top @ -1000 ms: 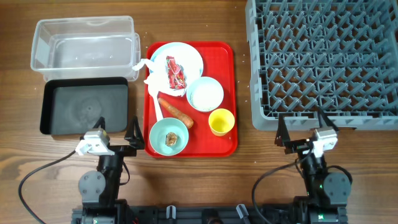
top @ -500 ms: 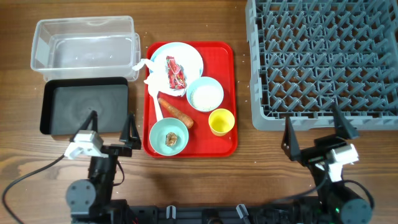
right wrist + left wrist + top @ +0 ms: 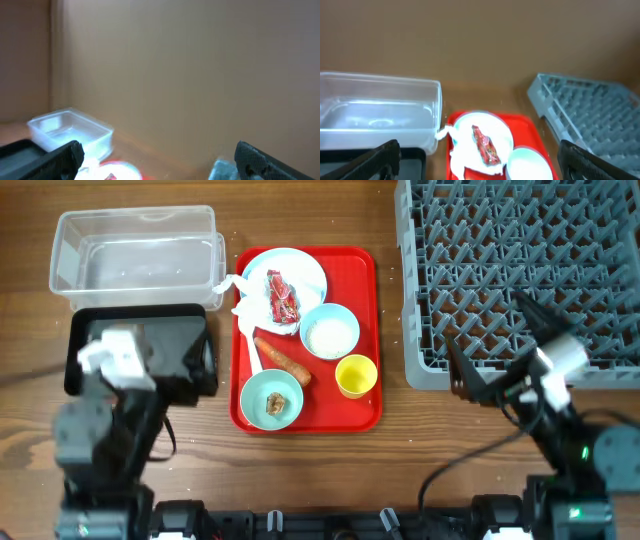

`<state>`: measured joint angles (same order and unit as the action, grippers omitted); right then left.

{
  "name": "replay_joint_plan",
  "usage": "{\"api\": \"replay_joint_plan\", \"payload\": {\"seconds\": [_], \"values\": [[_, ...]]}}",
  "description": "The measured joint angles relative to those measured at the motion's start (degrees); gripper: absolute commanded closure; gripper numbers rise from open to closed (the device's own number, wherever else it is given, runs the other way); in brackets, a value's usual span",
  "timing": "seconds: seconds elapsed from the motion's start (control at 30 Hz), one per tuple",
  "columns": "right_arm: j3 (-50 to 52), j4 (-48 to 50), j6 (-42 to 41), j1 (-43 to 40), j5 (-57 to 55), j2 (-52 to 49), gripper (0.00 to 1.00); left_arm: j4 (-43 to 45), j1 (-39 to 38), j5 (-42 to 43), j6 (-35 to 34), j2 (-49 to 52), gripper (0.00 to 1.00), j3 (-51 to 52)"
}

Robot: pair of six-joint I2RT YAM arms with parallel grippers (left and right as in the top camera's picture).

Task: Sort waste into correct bins and load items into the dishwasher rack
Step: 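Reach left gripper to the tissue and red wrapper and grasp them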

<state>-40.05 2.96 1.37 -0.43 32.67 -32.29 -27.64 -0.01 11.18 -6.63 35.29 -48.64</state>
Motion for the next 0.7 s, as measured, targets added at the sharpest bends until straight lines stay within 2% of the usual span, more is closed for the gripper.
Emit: {"api": "replay_joint_plan", "payload": {"seconds": [0.17, 0.37, 0.57, 0.7], "values": [[-13.0, -17.46, 0.02, 0.0, 2.89, -10.97, 0.0, -11.23, -0.04, 2.93, 1.79, 16.44, 0.0, -15.19], [-24.15, -32.04, 0.02, 0.0, 3.58, -20.55, 0.0, -20.68, -4.42, 3.78, 4.87, 40.72, 0.0, -37.07], [-25.9, -37.75, 0.0, 0.0, 3.74, -26.23, 0.0, -22.6, -10.32, 1.68, 6.47, 59.95, 0.0, -51.6], [-25.9, -38.99, 0.0, 0.0, 3.76, -28.44, 0.0, -22.49, -12.76, 0.46, 6.71, 68.91, 0.0, -53.22]]}}
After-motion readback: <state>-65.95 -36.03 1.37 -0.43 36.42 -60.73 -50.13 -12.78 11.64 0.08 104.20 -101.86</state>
